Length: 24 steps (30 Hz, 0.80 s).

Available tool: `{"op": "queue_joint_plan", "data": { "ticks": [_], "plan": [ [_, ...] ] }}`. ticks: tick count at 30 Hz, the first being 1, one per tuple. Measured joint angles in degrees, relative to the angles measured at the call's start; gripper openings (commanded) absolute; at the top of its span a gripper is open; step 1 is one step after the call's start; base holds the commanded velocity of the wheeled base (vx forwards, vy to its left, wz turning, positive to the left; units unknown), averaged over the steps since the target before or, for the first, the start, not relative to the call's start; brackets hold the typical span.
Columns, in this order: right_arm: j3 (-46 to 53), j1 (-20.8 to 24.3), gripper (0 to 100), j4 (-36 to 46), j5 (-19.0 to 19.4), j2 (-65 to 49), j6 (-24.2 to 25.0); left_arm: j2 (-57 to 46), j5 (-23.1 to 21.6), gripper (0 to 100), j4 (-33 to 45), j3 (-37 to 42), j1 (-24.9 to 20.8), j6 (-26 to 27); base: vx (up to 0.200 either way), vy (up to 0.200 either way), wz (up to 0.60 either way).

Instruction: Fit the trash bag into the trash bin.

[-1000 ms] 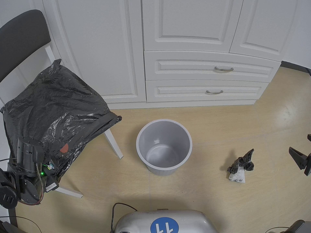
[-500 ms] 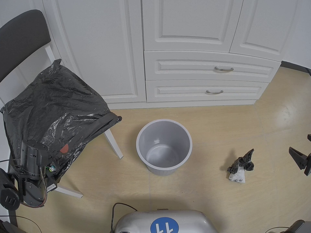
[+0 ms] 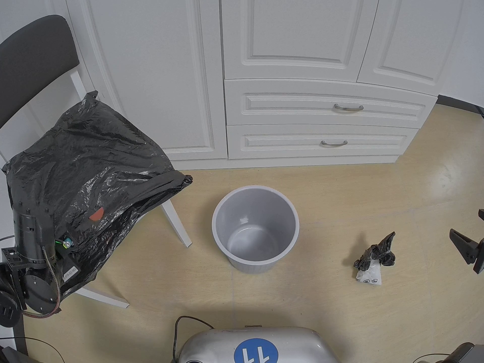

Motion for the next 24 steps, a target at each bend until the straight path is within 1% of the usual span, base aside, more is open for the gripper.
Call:
{"op": "queue_joint_plan", "data": {
  "ticks": [7, 19, 24],
  "plan": [
    [-0.09, -0.02, 100, 0.0, 0.02, 0.02, 0.0, -0.22, 0.0, 100, -4.23, -1.38, 0.13, 0.51, 0.0, 0.0, 0.0],
    [-0.16, -0.09, 100, -0.01, 0.02, -0.11, 0.02, -3.21, -0.05, 100, -4.55, -2.33, 0.57, 0.87, 0.0, 0.0, 0.0],
    [-0.16, -0.06, 100, 0.0, 0.0, -0.06, 0.02, -4.67, -0.2, 100, -4.57, -1.99, 2.65, 0.79, 0.0, 0.0, 0.0]
  ]
}}
